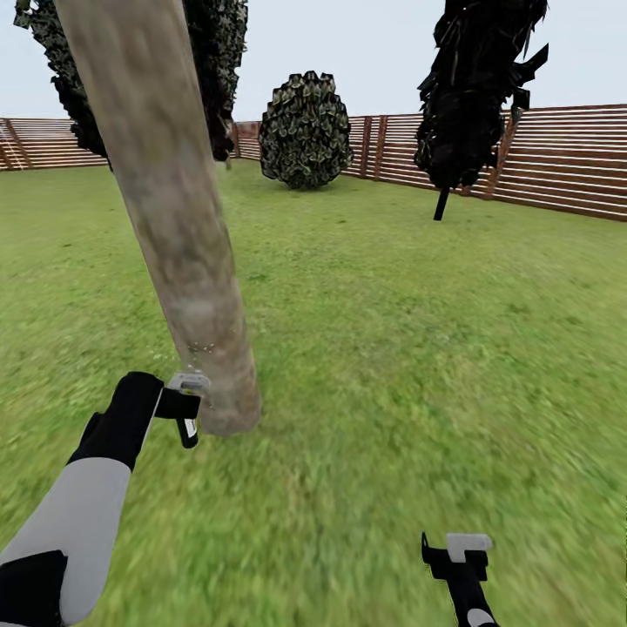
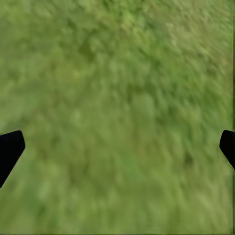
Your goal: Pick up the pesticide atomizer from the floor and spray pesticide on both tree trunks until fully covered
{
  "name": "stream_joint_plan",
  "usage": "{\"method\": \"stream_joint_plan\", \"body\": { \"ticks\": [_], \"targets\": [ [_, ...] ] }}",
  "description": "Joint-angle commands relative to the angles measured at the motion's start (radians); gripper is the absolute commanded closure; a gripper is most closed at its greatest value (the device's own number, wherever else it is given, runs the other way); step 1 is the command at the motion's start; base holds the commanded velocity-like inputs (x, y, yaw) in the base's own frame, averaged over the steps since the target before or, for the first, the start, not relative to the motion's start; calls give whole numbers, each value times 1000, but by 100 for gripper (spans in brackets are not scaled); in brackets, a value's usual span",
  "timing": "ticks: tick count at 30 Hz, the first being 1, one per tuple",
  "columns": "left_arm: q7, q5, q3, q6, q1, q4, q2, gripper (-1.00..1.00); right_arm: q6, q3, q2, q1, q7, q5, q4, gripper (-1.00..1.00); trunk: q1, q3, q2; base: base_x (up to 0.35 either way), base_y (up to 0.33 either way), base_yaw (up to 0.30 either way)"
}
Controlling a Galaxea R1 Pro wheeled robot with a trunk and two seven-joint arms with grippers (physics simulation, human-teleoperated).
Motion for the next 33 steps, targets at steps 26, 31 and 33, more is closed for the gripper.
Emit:
{"method": "stream_joint_plan", "body": {
  "ticks": [26, 31, 33],
  "targets": [
    [178, 26, 59, -175, 115, 86, -50, 100, -3, -7, 0, -1, -1, 12, 0, -100, 0, -1, 0, 29, -27, 133],
    [197, 74, 136, -305, 160, 146, -46, 100, -3, -8, -1, -1, -1, 12, 0, -100, 0, -1, 0, 126, -76, 0],
    [210, 72, 151, -336, 163, 158, -55, 100, -3, -7, -1, -1, -1, 12, 0, -100, 0, -1, 0, 231, -171, 0]
  ]
}}
